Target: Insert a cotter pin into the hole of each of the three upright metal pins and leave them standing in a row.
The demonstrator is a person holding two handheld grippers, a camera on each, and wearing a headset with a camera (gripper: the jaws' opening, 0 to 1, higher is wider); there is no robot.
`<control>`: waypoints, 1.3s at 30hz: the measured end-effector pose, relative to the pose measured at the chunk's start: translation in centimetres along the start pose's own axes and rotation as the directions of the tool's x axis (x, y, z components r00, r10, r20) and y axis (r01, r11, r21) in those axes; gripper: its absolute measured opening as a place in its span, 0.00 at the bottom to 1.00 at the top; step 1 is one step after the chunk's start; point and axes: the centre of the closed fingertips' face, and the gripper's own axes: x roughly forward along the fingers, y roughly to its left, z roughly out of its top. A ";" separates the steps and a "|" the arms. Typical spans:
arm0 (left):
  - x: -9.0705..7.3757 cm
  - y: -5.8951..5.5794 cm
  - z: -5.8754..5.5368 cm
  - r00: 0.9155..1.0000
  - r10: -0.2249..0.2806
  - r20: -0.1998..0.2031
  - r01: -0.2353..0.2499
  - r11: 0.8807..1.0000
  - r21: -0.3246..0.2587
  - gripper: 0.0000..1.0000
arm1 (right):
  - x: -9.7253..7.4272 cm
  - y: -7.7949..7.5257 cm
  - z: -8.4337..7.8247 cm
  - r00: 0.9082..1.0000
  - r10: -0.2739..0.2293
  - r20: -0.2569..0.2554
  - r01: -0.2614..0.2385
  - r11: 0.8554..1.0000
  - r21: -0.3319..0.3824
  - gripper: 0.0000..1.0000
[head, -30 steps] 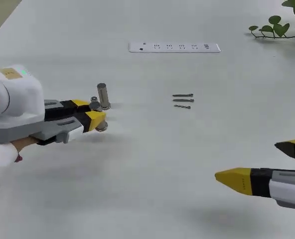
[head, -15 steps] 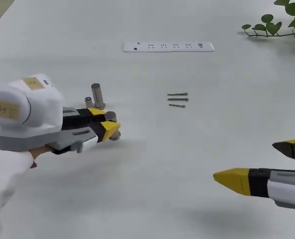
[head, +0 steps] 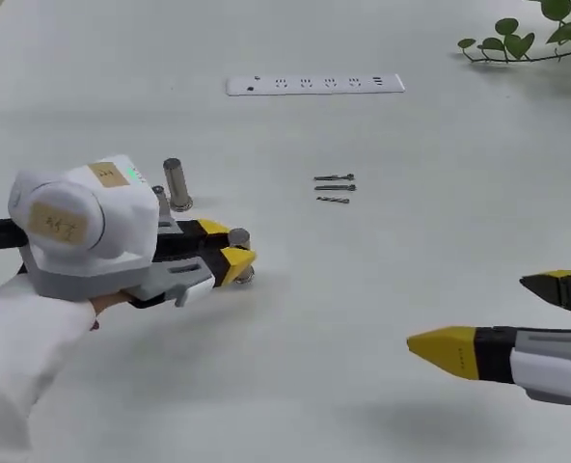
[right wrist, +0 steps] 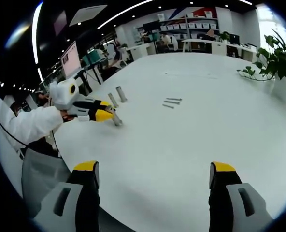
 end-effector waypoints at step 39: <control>-1.0 0.5 -0.6 0.999 0.047 0.020 -0.045 0.995 -0.086 0.26 | -1.6 -0.2 -0.3 1.000 -0.009 0.024 0.009 1.000 0.000 0.92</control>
